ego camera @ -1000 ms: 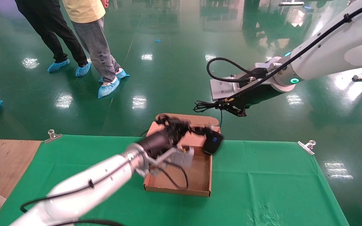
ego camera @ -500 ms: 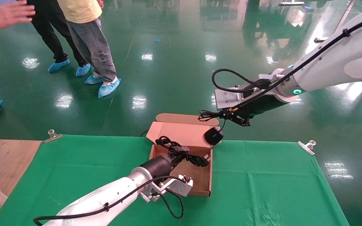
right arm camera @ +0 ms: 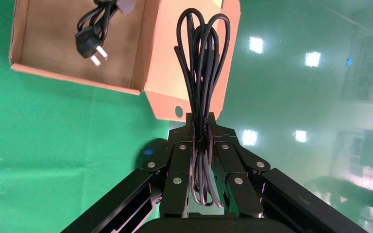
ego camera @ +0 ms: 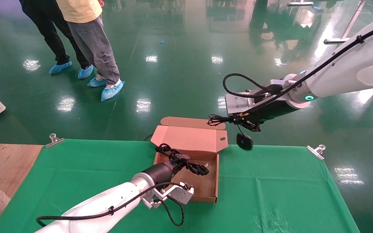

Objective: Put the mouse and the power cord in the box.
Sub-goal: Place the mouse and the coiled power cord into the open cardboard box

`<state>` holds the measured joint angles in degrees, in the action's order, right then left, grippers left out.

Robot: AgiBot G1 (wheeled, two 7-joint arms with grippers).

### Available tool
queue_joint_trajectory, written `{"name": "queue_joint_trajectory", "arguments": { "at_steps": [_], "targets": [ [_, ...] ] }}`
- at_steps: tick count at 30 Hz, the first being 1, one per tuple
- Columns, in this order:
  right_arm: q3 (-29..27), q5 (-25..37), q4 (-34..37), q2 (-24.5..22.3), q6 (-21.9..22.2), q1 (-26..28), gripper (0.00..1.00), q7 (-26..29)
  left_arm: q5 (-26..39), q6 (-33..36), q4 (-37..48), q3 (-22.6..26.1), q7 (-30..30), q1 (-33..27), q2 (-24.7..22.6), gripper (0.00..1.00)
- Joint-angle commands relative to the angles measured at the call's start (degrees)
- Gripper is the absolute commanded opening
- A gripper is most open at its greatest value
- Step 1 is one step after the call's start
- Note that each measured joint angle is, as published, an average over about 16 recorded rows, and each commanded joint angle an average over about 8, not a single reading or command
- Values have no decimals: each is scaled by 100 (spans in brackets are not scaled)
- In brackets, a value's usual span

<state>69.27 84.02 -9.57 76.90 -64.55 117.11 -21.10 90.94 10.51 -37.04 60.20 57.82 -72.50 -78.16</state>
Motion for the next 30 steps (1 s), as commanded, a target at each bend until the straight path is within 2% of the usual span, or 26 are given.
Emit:
{"name": "queue_joint_trajectory", "arguments": {
  "at_steps": [1,7,12,20,30],
  "targets": [
    [-5,-18,9,2,-2,-5,0,-29,-67,-60,56,116,-10,-43,-1,100],
    [-12,-61,14,13,14,-32,0,-65,-300,12,105,393,-51,-148,17,100],
    [-18,-104,-40,31,37,-57,0,-63,-722,836,286,473,-197,-412,83,100],
    [5,-151,-204,52,107,-128,0,-9,-1700,2472,668,107,-247,-879,393,100],
    [33,-268,-667,114,557,-264,0,123,-2352,3211,1332,-369,257,-1231,807,100]
  ]
}}
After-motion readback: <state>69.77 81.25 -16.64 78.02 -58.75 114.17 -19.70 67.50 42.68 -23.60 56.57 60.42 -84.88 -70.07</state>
